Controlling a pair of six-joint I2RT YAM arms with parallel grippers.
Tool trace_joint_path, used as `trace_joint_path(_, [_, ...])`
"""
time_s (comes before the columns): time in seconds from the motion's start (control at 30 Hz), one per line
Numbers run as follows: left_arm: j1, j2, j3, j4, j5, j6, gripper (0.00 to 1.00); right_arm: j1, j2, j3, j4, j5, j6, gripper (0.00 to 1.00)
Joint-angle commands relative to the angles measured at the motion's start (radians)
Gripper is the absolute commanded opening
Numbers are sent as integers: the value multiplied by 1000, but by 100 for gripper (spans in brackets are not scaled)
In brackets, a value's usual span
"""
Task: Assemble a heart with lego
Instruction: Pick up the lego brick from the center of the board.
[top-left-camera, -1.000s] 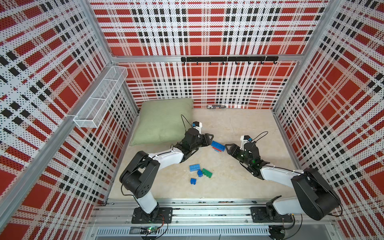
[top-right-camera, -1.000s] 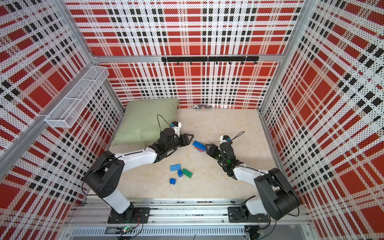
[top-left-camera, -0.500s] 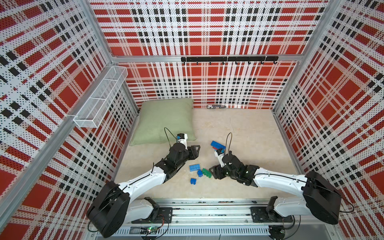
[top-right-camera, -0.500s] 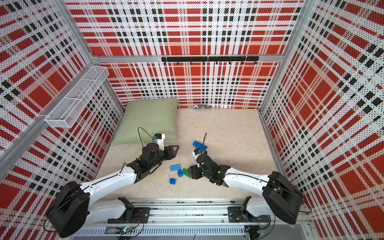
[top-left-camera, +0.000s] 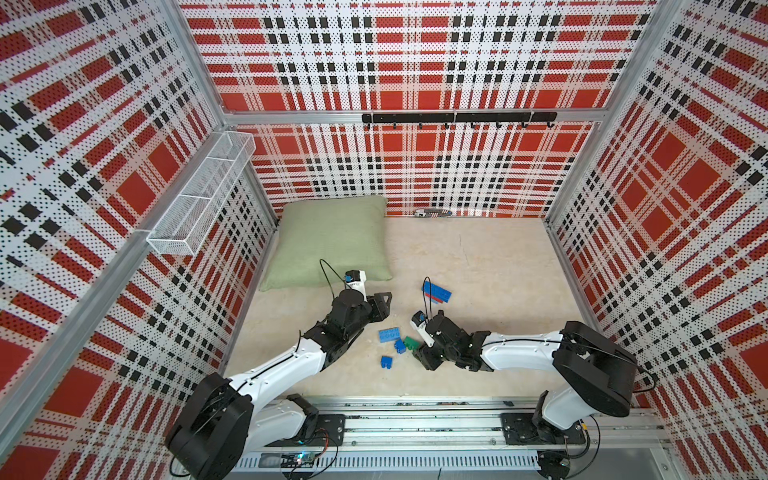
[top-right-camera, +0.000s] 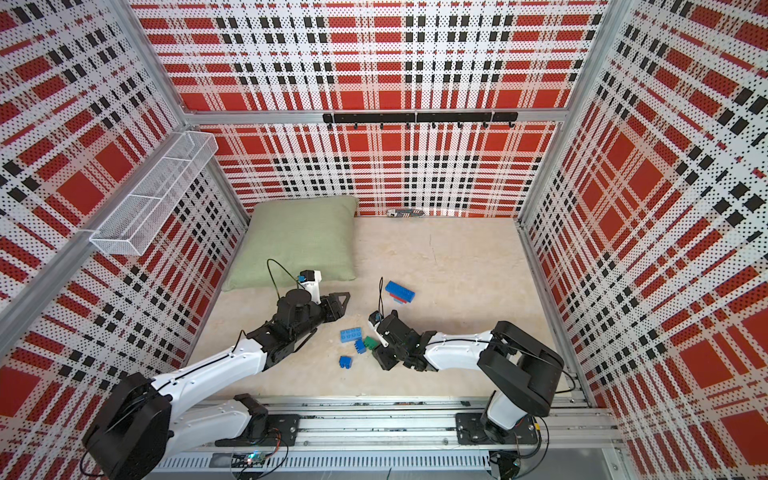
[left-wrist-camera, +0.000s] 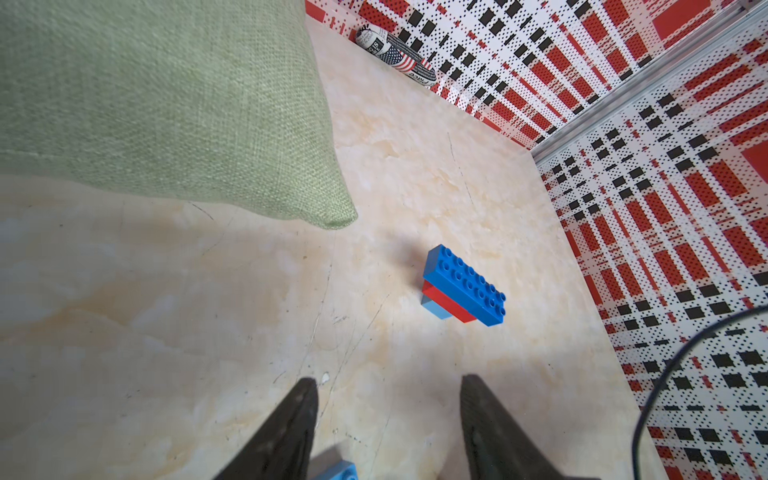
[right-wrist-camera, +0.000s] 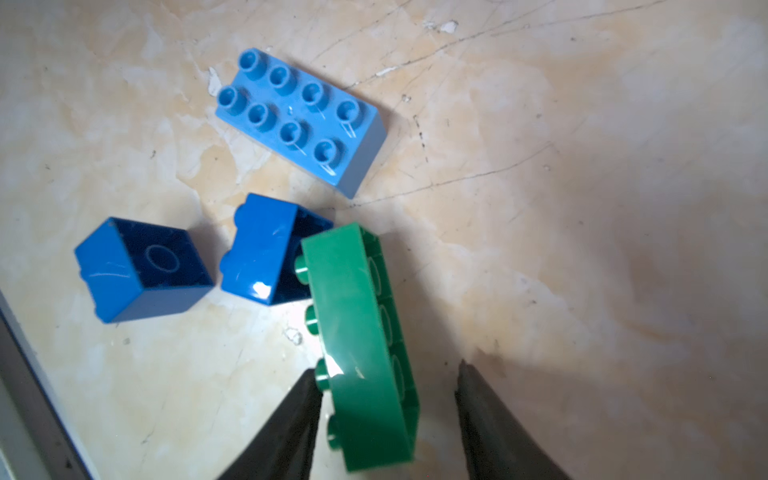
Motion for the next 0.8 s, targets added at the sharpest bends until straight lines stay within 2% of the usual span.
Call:
trace_joint_path(0.0, [14, 5, 8, 4, 12, 14, 60, 2, 26, 20, 23, -10, -49, 43])
trace_joint_path(0.1, [18, 11, 17, 11, 27, 14, 60, 0, 3, 21, 11, -2, -51, 33])
trace_joint_path(0.2, [19, 9, 15, 30, 40, 18, 60, -9, -52, 6, 7, -18, -47, 28])
trace_joint_path(0.3, [23, 11, 14, 81, 125, 38, 61, -64, -132, -18, -2, -110, -16, 23])
trace_joint_path(0.43, [23, 2, -4, 207, 317, 51, 65, -224, -309, -77, 17, -352, 100, 23])
trace_joint_path(0.57, [9, 27, -26, 422, 499, -21, 68, -375, -425, -76, 12, -633, 211, 22])
trace_joint_path(0.63, [-25, 56, -5, 488, 562, -34, 70, -434, -455, -74, 27, -740, 278, 22])
trace_joint_path(0.77, [-74, 123, 58, 501, 620, -16, 72, -515, -478, -83, 149, -956, 416, 23])
